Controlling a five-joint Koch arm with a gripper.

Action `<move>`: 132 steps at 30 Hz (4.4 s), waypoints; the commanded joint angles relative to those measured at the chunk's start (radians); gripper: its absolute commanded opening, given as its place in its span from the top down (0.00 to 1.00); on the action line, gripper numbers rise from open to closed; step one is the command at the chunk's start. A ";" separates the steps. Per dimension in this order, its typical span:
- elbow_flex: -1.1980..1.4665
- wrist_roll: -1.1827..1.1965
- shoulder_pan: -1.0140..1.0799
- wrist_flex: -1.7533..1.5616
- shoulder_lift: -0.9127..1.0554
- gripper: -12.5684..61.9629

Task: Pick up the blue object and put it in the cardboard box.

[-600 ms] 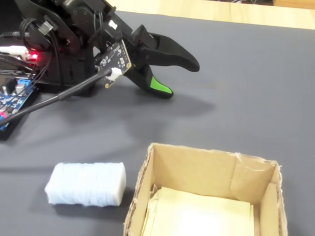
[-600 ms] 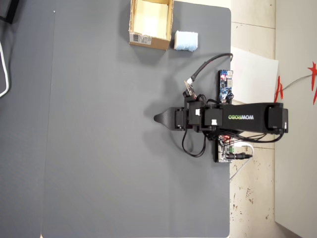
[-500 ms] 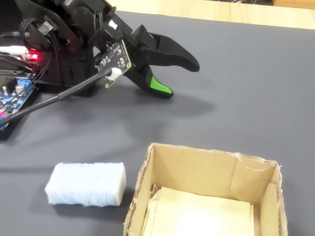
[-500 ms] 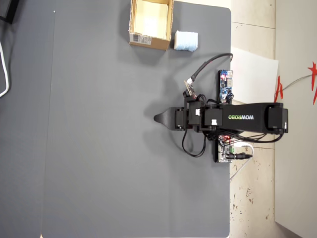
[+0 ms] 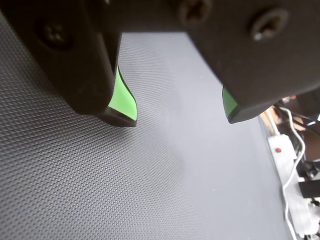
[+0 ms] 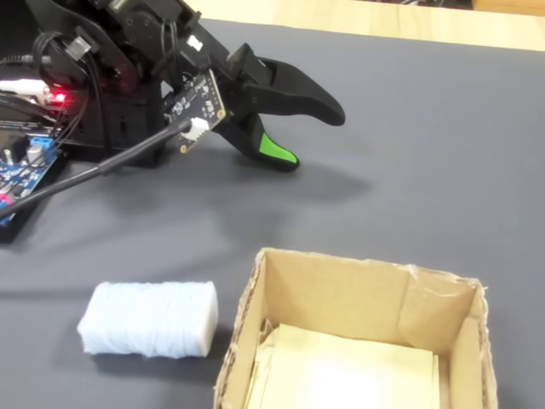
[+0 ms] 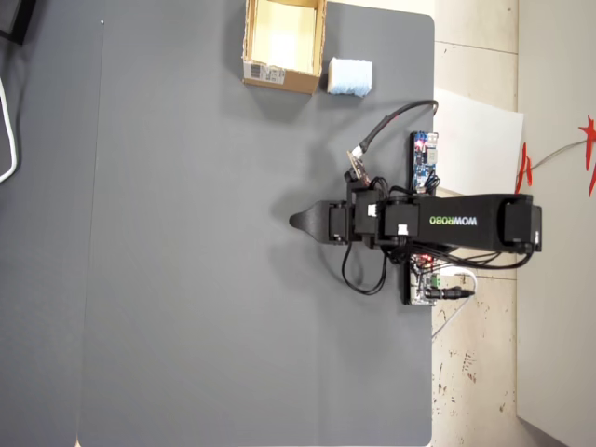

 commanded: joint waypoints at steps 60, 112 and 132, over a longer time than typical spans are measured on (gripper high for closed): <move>-0.006 0.021 0.017 0.103 0.083 0.38; -1.051 -0.660 0.787 0.859 -0.308 0.39; -1.123 -0.535 1.095 0.940 -0.606 0.39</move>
